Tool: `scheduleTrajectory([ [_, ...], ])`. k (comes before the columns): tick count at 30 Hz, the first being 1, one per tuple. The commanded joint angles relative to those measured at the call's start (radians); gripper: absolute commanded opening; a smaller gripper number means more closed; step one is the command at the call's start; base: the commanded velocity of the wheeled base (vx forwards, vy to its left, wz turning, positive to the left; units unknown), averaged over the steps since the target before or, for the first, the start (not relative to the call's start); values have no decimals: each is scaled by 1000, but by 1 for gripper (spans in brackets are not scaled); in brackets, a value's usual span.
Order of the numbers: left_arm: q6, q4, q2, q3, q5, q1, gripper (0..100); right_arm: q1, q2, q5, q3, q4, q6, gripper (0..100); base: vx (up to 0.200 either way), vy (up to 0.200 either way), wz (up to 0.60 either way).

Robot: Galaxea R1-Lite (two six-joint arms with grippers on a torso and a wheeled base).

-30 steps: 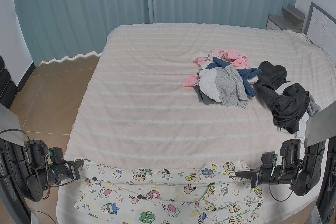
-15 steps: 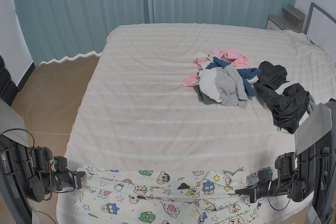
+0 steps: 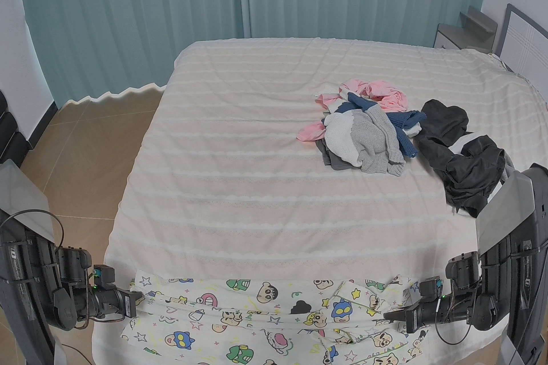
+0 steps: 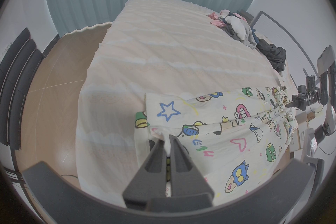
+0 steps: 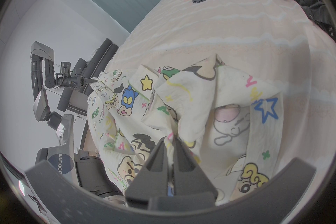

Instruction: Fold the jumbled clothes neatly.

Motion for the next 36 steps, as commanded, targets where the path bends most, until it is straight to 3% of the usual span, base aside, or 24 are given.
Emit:
scheduleTrajectory([
  [1,0,0,14,16,1,0,0,-11,8,-14,18,0,0,0,0,0,0],
  [2,0,0,14,16,1,0,100,-11,8,-14,18,0,0,0,0,0,0],
  [3,0,0,14,16,1,0,100,-22,13,-22,18,0,0,100,0,0,0],
  [10,-9,-3,6,16,-2,8,100,-45,7,-54,18,0,2,100,0,0,0],
  [18,-60,-31,-58,16,-33,89,100,-114,-55,-66,18,0,8,100,0,0,0],
  [21,-190,-32,-162,16,-101,120,100,-153,-122,-63,18,0,13,100,0,0,0],
  [28,-368,-34,-244,16,-130,122,100,-168,-226,-45,18,0,16,100,0,0,0],
  [31,-486,-51,-274,16,-137,120,100,-160,-269,-25,18,0,14,100,0,0,0],
  [32,-486,-51,-274,16,-137,120,100,-160,-269,-25,18,0,14,100,0,0,0],
  [34,-603,-54,-310,16,-168,114,100,-131,-311,-22,18,0,11,100,0,0,0],
  [36,-630,-52,-311,16,-173,114,100,-107,-315,-24,18,0,0,100,0,0,0],
])
